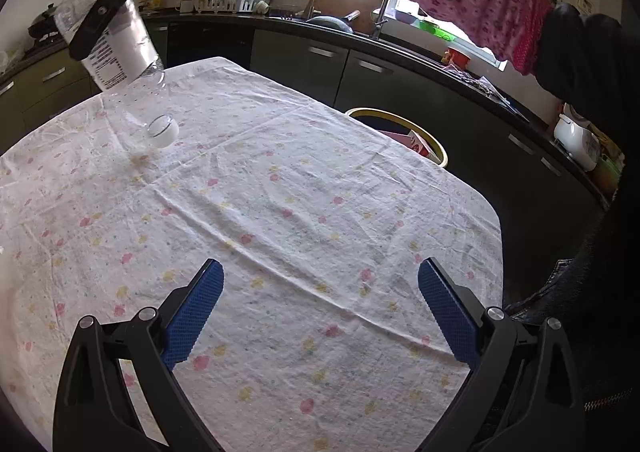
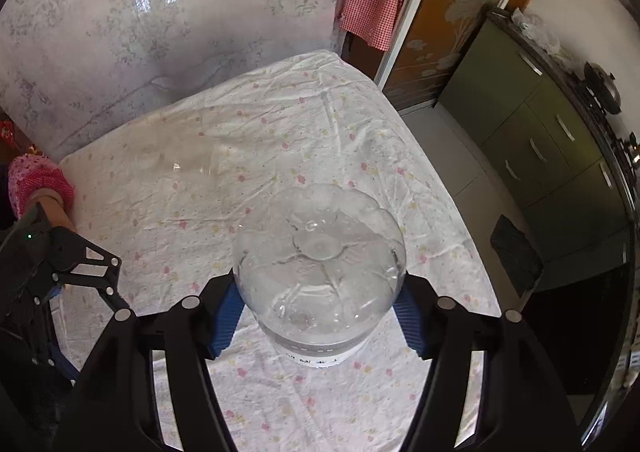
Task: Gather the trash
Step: 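Carry the water bottle over the yellow bin and open the right gripper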
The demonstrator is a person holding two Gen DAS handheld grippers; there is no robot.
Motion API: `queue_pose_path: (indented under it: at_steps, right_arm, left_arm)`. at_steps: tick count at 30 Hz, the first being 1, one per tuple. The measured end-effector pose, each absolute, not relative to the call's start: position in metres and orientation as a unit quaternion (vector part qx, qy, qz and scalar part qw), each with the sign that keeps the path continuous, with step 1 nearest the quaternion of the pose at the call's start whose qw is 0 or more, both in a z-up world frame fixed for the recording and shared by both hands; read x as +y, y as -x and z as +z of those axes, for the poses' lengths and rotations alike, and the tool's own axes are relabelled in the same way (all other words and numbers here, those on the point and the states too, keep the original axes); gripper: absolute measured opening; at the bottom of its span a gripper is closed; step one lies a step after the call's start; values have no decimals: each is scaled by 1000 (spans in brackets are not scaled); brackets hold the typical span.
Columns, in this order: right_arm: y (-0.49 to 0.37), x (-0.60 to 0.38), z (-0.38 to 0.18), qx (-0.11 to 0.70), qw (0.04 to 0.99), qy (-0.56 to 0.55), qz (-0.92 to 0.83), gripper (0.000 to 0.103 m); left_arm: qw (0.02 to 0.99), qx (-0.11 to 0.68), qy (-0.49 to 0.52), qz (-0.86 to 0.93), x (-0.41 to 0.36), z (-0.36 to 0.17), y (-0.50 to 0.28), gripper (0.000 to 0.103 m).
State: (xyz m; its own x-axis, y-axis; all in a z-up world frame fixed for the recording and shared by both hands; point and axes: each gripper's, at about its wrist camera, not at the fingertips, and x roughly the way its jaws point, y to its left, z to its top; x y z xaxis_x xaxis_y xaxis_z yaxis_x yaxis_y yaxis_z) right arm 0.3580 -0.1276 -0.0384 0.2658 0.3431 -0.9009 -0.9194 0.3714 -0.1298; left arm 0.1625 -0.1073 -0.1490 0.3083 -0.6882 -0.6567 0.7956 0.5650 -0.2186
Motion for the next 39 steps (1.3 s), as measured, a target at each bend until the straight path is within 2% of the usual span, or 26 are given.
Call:
queue_pose_path:
  at_steps: [10, 20, 27, 34, 36, 39]
  right_arm:
    - [-315, -211, -6, 404, 790, 254, 385, 62]
    - [-265, -403, 4, 391, 895, 129, 170, 63]
    - [-257, -529, -55, 388, 922, -15, 11, 63]
    - [-258, -578, -131, 404, 905, -131, -35, 64]
    - [-257, -585, -150, 436, 889, -137, -30, 85]
    - [-241, -590, -159, 455, 880, -121, -60, 86]
  left_arm:
    - [815, 348, -62, -458, -100, -140, -160, 96]
    - [815, 352, -68, -456, -102, -143, -161, 96]
    - [818, 348, -68, -453, -104, -144, -161, 96]
    - [816, 357, -55, -452, -101, -146, -167, 96]
    - [815, 357, -56, -453, -101, -147, -167, 96]
    - [816, 357, -57, -452, -102, -146, -167, 96]
